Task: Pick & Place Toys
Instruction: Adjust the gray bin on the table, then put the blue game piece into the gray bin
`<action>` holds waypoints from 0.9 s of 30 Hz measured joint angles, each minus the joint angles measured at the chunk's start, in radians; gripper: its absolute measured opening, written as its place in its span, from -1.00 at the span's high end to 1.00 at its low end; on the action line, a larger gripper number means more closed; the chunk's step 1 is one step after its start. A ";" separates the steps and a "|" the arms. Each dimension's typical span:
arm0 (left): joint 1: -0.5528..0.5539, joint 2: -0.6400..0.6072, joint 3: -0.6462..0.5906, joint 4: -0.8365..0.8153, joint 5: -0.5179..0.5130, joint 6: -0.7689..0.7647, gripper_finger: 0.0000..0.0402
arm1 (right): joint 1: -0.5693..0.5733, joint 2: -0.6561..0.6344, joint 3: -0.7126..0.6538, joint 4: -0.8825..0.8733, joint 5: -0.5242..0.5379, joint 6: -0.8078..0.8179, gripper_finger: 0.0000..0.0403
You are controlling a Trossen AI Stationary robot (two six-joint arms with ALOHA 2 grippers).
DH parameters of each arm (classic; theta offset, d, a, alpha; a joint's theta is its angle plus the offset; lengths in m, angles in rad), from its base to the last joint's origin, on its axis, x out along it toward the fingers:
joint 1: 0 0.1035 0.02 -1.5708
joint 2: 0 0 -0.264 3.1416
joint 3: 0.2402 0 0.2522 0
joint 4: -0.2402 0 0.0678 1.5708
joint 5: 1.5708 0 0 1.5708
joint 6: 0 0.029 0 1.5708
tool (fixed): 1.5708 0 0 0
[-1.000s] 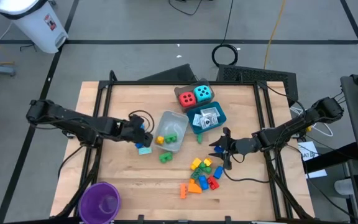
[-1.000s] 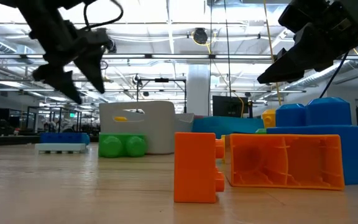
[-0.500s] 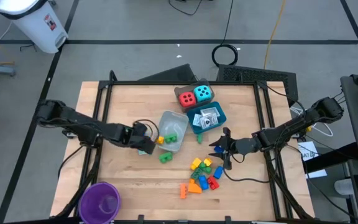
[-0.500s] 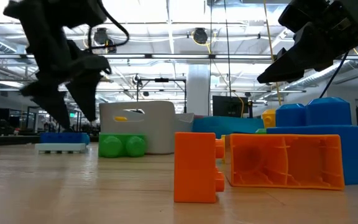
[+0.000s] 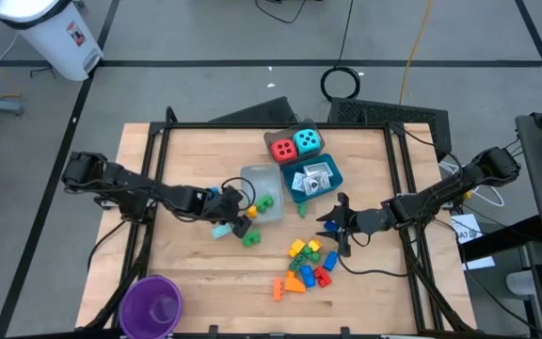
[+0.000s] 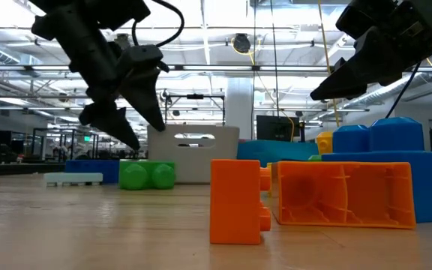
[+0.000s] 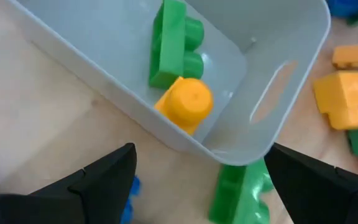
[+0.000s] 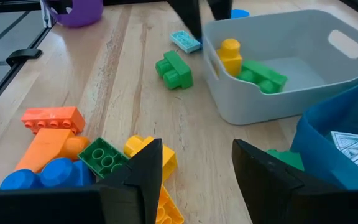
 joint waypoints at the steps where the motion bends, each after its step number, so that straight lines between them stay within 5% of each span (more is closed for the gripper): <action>1: 0.007 0.000 0.000 0.000 -0.017 0.004 -0.77 | 0.000 0.000 0.000 0.000 0.000 0.000 0.17; 8: 0.088 0.000 0.000 -0.003 -0.148 0.006 -0.77 | 0.000 0.000 0.000 0.000 0.000 0.000 0.17; 14: 0.152 -0.042 -0.001 -0.033 0.037 0.112 -0.77 | 0.000 0.000 0.000 0.000 0.000 0.000 0.17; 17: 0.151 -0.054 -0.001 -0.080 0.035 0.110 -0.77 | 0.000 0.000 0.000 -0.001 0.000 0.000 0.17; 27: 0.148 -0.055 -0.001 -0.387 -0.105 -0.121 -0.77 | 0.000 0.000 0.000 -0.004 0.000 0.007 0.17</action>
